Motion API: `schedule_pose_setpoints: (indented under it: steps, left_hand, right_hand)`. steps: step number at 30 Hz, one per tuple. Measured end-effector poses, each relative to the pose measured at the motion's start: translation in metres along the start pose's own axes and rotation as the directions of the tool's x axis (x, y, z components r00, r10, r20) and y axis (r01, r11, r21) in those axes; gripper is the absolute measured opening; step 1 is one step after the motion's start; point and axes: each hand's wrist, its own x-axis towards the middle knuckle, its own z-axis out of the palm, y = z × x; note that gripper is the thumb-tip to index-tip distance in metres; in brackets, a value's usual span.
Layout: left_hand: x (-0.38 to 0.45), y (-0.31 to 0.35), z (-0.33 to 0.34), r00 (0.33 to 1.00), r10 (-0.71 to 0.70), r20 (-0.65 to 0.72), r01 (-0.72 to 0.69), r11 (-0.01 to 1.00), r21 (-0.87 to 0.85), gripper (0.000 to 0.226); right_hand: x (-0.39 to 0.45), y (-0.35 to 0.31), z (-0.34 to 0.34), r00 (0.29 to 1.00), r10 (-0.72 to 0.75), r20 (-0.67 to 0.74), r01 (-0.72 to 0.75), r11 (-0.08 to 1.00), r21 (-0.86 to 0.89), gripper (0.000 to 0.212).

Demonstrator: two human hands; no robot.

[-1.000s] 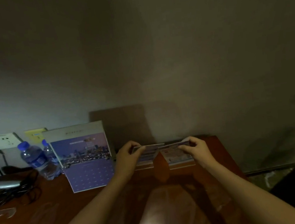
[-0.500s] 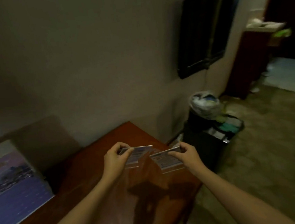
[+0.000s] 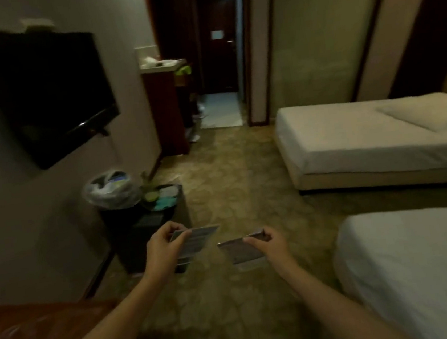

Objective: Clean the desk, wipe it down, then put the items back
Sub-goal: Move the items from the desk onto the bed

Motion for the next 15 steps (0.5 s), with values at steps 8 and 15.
schedule_pose_setpoints:
  steps: [8,15]
  left_hand:
    - [0.015,0.086,0.28,0.914,0.107,0.391,-0.054,0.988,-0.144,0.02]
    - [-0.001,0.159,0.455,0.697,0.265,0.667,-0.152,0.963,-0.223,0.018]
  right_hand:
    - [-0.006,0.039,-0.254,0.897,0.05,-0.439,-0.051,0.999,0.01,0.011]
    - [-0.04,0.057,-0.399,0.676,0.11,-0.729,-0.043,0.993,0.11,0.018]
